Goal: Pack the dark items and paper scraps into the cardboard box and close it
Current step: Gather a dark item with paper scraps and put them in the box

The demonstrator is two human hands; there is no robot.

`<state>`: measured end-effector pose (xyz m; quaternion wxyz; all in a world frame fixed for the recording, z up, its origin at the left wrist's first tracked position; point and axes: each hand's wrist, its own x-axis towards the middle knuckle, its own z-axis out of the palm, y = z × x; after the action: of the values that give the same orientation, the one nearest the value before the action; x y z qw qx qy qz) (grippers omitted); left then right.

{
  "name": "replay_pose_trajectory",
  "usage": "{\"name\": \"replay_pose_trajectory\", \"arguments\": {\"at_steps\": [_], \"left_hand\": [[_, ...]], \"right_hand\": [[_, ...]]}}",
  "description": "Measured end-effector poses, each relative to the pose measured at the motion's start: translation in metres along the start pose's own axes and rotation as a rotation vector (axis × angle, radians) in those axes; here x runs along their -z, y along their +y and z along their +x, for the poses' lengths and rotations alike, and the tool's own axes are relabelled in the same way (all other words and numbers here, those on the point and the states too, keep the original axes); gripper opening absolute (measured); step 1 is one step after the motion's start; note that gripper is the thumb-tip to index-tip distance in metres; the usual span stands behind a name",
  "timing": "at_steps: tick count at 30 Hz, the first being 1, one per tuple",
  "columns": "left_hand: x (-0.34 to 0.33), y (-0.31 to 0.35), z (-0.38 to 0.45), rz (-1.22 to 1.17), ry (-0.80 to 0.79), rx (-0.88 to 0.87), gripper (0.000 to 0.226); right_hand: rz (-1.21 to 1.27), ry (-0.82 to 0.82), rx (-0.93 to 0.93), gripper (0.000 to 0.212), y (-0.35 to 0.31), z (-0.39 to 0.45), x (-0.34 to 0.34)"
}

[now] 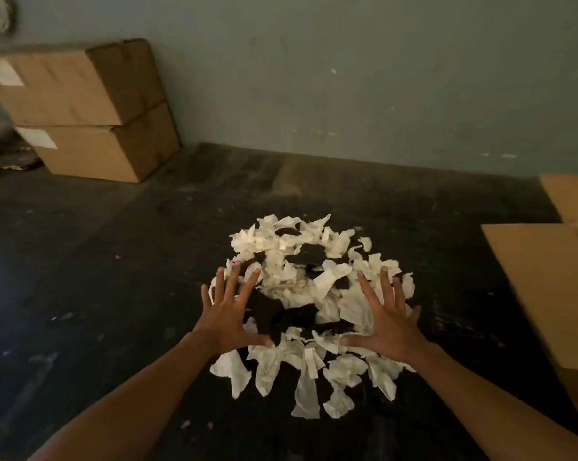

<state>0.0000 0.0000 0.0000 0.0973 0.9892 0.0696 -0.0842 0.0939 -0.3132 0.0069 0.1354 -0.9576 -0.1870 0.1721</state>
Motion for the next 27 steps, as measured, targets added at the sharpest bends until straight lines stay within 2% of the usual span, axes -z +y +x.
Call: {"name": "replay_pose_trajectory", "arguments": {"at_steps": [2, 6, 10, 14, 18, 23, 27], "left_hand": [[-0.004, -0.010, 0.023, 0.083, -0.032, -0.088, 0.140], [0.000, -0.020, 0.075, 0.176, -0.091, -0.199, 0.144], [0.003, -0.018, 0.123, 0.213, -0.176, -0.249, 0.140], [-0.014, -0.013, 0.142, 0.177, -0.340, -0.239, 0.132], [-0.028, -0.013, 0.143, 0.232, -0.276, -0.210, 0.106], [-0.043, -0.020, 0.141, 0.191, -0.158, -0.194, 0.093], [-0.046, -0.015, 0.134, 0.160, -0.080, -0.175, 0.072]], "right_hand": [[-0.114, 0.030, 0.060, 0.138, -0.011, 0.024, -0.003], [-0.243, -0.013, 0.117, 0.142, -0.026, 0.074, -0.002], [-0.325, -0.184, 0.112, 0.143, -0.035, 0.118, -0.005], [-0.337, -0.350, 0.076, 0.135, -0.034, 0.133, -0.026], [-0.388, -0.275, 0.110, 0.116, -0.027, 0.136, -0.034], [-0.195, -0.157, 0.136, 0.089, -0.017, 0.138, -0.043], [-0.113, -0.014, 0.139, 0.066, -0.015, 0.135, -0.048]]}}
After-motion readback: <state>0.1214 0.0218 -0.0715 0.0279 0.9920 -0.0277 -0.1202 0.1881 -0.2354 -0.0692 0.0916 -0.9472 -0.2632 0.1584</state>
